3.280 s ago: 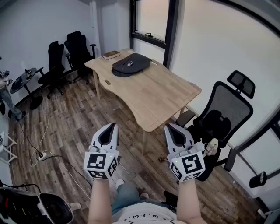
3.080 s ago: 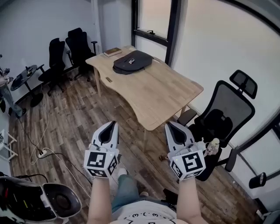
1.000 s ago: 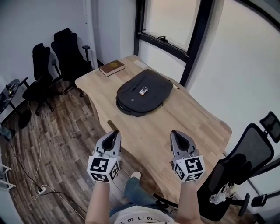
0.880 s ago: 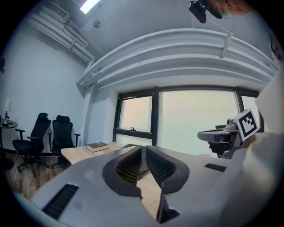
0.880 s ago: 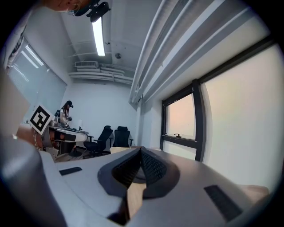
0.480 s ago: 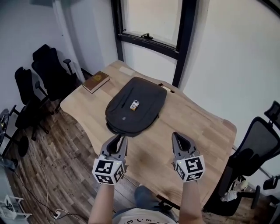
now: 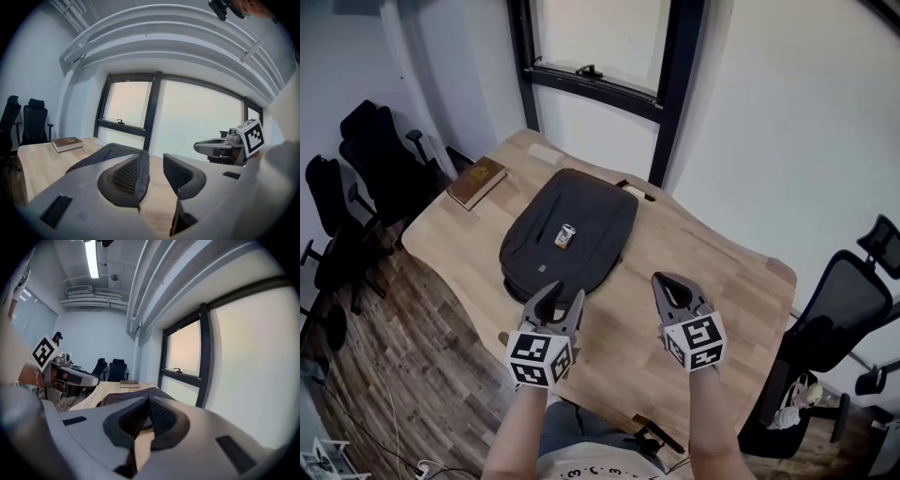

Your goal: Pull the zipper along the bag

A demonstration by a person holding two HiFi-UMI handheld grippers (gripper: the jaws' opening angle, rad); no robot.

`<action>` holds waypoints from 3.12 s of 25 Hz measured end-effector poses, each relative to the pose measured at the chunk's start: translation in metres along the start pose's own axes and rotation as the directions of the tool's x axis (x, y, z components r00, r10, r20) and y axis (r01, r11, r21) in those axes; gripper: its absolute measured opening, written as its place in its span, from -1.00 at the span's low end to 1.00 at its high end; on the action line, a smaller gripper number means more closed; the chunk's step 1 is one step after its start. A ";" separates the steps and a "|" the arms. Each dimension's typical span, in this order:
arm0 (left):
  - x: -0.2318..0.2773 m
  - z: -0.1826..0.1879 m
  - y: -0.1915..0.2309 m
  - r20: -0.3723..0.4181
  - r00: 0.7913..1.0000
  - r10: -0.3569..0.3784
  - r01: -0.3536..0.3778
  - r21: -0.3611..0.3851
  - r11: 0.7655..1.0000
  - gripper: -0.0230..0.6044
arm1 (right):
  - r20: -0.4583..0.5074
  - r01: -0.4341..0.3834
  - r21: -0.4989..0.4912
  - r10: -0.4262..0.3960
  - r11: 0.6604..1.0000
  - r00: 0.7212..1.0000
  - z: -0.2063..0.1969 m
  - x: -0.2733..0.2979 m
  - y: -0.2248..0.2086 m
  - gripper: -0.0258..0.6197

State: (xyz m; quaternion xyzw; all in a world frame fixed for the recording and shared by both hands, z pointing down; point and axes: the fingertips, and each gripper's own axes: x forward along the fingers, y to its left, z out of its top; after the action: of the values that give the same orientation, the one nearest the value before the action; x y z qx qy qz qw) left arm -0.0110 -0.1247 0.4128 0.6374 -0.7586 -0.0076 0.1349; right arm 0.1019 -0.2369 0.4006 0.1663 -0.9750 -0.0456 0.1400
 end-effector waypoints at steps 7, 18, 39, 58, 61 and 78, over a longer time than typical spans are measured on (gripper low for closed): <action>0.026 -0.015 0.012 -0.104 0.994 -0.033 0.042 0.083 0.996 -0.49 | -0.075 -0.028 0.066 0.033 0.997 0.997 -0.032 0.033 0.001 -0.76; 0.075 -0.059 0.102 -0.344 0.939 -0.014 0.046 0.083 0.995 -0.54 | -0.209 -0.014 0.152 0.046 0.988 0.977 -0.085 0.097 -0.003 -0.34; 0.120 -0.115 0.194 -0.608 0.790 -0.081 0.169 0.088 0.982 -0.54 | -0.468 -0.056 0.018 0.058 0.998 0.882 -0.182 0.172 -0.012 -0.03; 0.130 -0.166 0.202 -0.777 0.621 -0.107 0.255 0.072 0.964 -0.54 | -0.515 -0.222 -0.095 0.143 0.970 0.845 -0.196 0.198 -0.003 -0.62; 0.131 -0.167 0.202 -0.775 0.622 -0.114 0.254 0.062 0.965 -0.54 | -0.510 -0.191 -0.023 0.153 0.981 0.847 -0.196 0.194 -0.006 -0.63; 0.133 -0.168 0.203 -0.773 0.622 -0.125 0.210 0.011 0.978 -0.54 | -0.528 -0.066 0.062 0.089 0.996 0.844 -0.196 0.193 -0.009 -0.64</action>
State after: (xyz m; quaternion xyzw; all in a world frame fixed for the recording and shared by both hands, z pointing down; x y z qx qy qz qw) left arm -0.1908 -0.1891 0.6374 0.6538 -0.5660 0.2892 0.4106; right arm -0.0137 -0.3190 0.6365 0.1356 -0.9052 0.0281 0.4018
